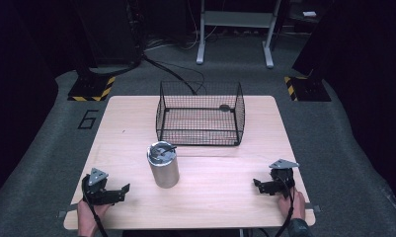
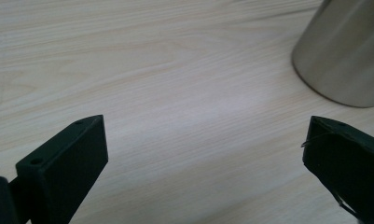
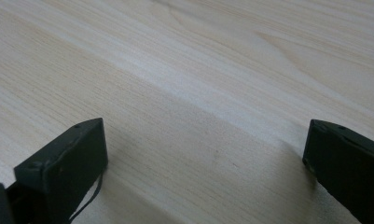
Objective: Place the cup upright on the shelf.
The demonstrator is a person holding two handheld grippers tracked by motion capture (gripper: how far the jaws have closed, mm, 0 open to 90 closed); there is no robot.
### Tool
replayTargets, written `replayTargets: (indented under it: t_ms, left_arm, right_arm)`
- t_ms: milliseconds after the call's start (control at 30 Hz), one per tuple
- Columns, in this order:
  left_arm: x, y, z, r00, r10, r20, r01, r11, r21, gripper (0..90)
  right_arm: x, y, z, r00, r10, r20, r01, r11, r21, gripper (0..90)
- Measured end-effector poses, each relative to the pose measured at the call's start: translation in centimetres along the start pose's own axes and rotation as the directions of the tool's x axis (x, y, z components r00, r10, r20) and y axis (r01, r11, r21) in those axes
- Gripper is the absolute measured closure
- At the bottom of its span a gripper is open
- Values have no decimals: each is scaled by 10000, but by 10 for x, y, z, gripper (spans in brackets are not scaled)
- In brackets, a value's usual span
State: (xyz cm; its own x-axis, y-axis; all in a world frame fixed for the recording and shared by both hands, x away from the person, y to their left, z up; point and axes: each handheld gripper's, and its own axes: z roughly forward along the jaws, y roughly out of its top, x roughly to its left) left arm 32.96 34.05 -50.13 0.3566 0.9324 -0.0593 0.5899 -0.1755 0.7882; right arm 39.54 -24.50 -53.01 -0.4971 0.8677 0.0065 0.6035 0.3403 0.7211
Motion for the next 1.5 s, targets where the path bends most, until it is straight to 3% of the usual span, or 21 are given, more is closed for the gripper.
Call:
replayTargets:
  t_ms: [467, 833, 900, 933, 1100, 1500]
  left_arm:
    - [-27, 12, -6, 9948, 451, 918, -412, 9982, -441, 1]
    - [-52, 31, -9, 9809, 813, 1765, -657, 9935, -929, 0]
    - [-54, 32, -9, 9802, 857, 1786, -687, 9927, -995, 0]
    - [-56, 34, -9, 9773, 1043, 1845, -882, 9917, -933, 0]
    - [-65, 43, -6, 9688, 1247, 2140, -1030, 9886, -1097, 0]
    - [-81, 61, 0, 9626, 1428, 2301, -1077, 9815, -1585, 0]
  right_arm:
    - [0, 0, 0, 10000, -40, -16, 40, 10000, 13, 0]
    - [-1, 0, 0, 9999, -120, -46, 121, 9999, 39, 0]
    - [-1, 0, 0, 9999, -124, -46, 124, 9999, 36, 0]
    - [-1, 0, 0, 9999, -124, -44, 124, 9999, 39, 0]
    - [-1, 0, 0, 9999, -121, -44, 121, 9999, 40, 0]
    - [-1, 0, 0, 9999, -145, -48, 145, 9999, 47, 0]
